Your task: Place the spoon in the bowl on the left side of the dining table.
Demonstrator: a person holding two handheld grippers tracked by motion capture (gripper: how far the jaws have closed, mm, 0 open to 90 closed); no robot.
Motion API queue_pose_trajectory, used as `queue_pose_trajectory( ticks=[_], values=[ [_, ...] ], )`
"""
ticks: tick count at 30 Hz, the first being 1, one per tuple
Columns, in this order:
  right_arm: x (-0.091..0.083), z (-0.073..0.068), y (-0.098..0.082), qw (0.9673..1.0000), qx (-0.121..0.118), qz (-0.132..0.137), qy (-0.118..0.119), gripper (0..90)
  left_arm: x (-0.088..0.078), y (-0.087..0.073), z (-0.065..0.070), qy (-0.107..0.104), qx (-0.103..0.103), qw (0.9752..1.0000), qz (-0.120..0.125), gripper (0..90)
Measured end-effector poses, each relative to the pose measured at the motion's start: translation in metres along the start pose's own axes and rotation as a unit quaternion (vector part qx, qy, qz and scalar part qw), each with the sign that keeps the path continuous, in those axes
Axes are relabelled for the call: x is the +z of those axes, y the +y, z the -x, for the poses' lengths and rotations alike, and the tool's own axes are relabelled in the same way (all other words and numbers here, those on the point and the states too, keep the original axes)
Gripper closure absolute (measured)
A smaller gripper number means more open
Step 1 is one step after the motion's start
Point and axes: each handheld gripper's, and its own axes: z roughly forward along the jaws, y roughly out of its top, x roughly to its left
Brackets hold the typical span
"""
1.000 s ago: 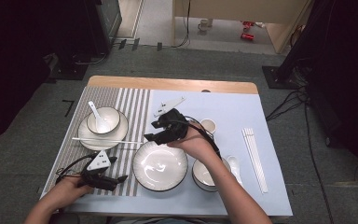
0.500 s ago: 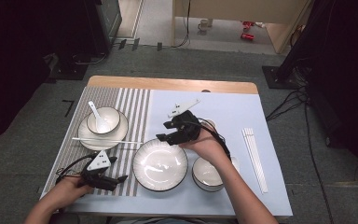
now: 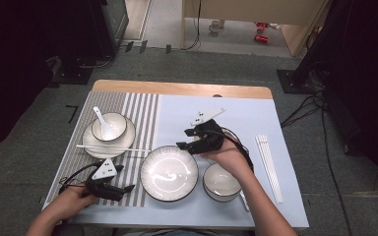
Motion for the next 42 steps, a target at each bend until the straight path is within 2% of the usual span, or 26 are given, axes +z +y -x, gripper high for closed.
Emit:
queue_pose_trajectory(
  ticks=[7,28,42],
  values=[
    [-0.005,0.004,-0.01,1.0,0.001,-0.001,-0.006,42.9,0.0,0.0,0.0,0.0,0.001,1.0,0.0,17.1],
    [-0.029,0.021,-0.045,0.9988,0.033,0.009,-0.036,43.6,0.0,0.0,0.0,0.001,0.002,1.0,-0.001,17.1],
    [-0.044,0.029,-0.064,0.9977,0.042,0.014,-0.051,43.7,0.0,0.0,0.0,0.001,0.002,1.0,-0.001,17.1]
  ],
)
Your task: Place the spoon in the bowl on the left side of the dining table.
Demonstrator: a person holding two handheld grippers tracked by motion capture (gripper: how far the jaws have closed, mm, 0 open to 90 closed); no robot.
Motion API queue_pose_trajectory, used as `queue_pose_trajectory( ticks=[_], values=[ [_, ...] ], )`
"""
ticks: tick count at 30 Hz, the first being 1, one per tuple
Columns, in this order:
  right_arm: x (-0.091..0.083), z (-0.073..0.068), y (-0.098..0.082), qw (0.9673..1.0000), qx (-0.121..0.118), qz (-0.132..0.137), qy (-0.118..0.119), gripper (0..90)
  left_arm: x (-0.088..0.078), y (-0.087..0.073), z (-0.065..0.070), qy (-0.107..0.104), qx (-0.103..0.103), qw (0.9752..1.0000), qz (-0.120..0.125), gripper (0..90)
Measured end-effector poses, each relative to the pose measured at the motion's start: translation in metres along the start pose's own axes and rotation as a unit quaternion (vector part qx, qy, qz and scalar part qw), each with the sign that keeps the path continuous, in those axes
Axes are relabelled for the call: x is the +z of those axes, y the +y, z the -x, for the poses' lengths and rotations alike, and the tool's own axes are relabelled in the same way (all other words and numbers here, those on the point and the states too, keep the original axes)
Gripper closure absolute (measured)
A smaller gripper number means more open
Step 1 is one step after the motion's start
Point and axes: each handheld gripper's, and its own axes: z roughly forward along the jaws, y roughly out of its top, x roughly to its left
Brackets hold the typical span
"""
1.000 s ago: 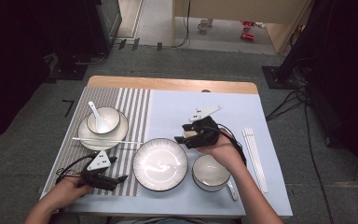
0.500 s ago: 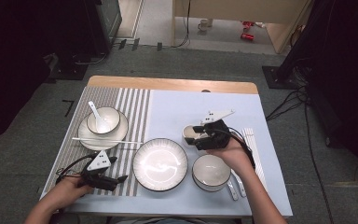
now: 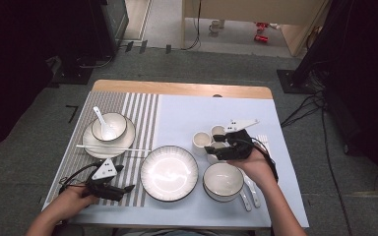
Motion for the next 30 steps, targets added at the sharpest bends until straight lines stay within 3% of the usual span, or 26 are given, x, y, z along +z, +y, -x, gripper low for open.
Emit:
queue_pose_trajectory(
  ticks=[17,30],
  values=[
    [-0.019,0.012,-0.025,0.9996,0.015,0.005,-0.025,44.3,0.0,0.0,0.0,0.0,-0.001,1.0,0.0,17.1],
    [-0.038,0.024,-0.047,0.9977,0.042,0.014,-0.051,44.5,0.0,0.0,0.0,-0.001,-0.001,1.0,0.0,17.1]
  ],
)
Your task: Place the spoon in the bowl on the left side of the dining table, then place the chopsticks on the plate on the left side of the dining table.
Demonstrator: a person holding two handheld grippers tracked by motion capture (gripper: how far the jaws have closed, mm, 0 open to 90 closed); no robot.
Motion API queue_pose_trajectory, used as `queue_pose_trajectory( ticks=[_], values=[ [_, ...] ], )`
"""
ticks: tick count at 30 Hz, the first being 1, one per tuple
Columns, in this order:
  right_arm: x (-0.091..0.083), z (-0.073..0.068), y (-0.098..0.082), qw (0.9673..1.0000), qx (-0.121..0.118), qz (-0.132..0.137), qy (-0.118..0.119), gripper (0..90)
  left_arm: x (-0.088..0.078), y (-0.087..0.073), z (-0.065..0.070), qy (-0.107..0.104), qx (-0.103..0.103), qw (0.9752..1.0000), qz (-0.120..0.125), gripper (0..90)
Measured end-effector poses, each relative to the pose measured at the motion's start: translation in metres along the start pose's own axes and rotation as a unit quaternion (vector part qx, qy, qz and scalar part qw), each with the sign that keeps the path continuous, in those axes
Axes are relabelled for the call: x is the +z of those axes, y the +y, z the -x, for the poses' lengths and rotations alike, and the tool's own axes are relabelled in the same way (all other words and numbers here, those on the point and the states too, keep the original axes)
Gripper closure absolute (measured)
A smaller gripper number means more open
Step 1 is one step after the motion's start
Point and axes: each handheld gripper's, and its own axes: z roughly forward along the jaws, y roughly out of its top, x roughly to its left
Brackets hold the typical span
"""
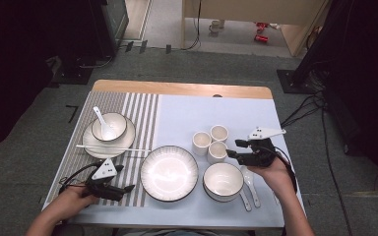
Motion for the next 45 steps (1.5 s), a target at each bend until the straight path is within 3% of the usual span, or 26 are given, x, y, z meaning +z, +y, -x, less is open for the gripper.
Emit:
queue_pose_trajectory(
  ticks=[27,36,40,45],
  values=[
    [-0.02,0.034,-0.054,0.9965,0.055,0.005,-0.063,46.5,0.0,0.0,0.0,0.0,0.0,1.0,0.0,17.1],
    [-0.017,0.044,-0.074,0.992,0.079,0.005,-0.098,47.9,0.0,0.0,0.0,0.0,-0.001,1.0,0.001,17.1],
    [-0.017,0.046,-0.078,0.9911,0.076,0.012,-0.109,48.8,0.0,0.0,0.0,0.0,0.0,1.0,0.0,17.1],
    [-0.018,0.051,-0.085,0.987,0.088,0.012,-0.134,52.5,0.0,0.0,0.0,0.0,0.0,1.0,0.0,17.1]
  ],
)
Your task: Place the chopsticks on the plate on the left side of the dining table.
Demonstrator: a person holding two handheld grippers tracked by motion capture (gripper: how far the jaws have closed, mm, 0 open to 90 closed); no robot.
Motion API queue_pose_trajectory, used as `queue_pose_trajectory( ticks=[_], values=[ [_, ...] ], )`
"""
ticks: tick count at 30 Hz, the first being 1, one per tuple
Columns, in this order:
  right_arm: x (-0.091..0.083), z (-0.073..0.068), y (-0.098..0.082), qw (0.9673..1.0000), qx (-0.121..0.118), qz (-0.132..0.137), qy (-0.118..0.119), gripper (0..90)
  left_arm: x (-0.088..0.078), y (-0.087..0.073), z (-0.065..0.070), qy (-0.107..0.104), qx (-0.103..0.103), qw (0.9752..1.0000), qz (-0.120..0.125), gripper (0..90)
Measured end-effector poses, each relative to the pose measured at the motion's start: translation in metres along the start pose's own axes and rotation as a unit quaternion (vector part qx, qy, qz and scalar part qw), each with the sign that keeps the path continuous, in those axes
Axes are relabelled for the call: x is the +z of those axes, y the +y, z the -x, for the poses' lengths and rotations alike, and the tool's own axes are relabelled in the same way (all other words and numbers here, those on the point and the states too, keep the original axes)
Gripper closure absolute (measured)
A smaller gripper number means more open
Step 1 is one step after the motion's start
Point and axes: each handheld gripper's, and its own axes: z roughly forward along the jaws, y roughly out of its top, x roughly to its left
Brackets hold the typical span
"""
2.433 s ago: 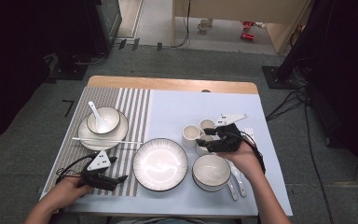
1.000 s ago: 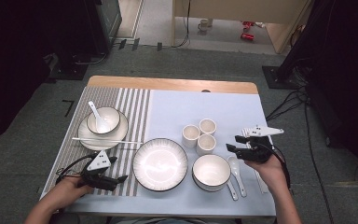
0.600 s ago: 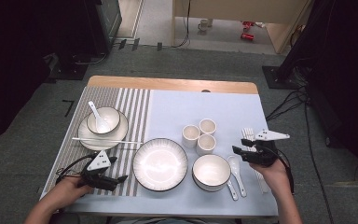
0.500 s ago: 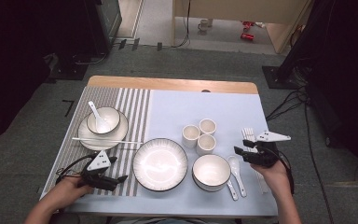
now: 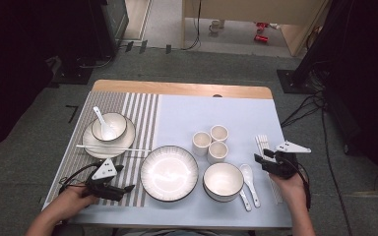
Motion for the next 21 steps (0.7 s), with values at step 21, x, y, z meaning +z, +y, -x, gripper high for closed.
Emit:
queue_pose_trajectory(
  ticks=[21],
  values=[
    [-0.002,0.02,-0.02,0.9978,0.043,0.01,-0.05,63.7,0.0,0.0,0.0,0.001,0.001,1.0,-0.001,17.1]
  ],
)
